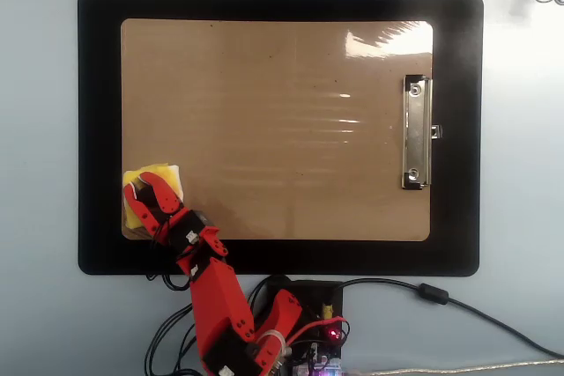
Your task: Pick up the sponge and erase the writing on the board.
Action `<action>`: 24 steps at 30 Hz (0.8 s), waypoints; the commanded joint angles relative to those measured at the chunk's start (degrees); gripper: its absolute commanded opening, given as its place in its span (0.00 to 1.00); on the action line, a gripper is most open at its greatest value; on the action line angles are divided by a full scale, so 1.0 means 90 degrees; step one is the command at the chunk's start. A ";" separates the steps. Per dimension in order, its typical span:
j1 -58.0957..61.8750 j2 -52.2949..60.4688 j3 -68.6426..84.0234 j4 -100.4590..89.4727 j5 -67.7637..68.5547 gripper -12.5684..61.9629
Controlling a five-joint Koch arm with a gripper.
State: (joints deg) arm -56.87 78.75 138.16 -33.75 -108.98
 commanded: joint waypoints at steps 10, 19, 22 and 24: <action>-0.0254 -0.0029 -0.0049 -0.0156 -0.0303 0.35; -0.0166 0.1758 0.0264 -0.0059 0.0059 0.60; 0.0420 0.3262 0.0684 0.0635 0.0068 0.60; 0.0752 0.4424 0.0986 0.1914 0.0078 0.60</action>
State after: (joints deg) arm -50.80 112.32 147.30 -21.45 -108.19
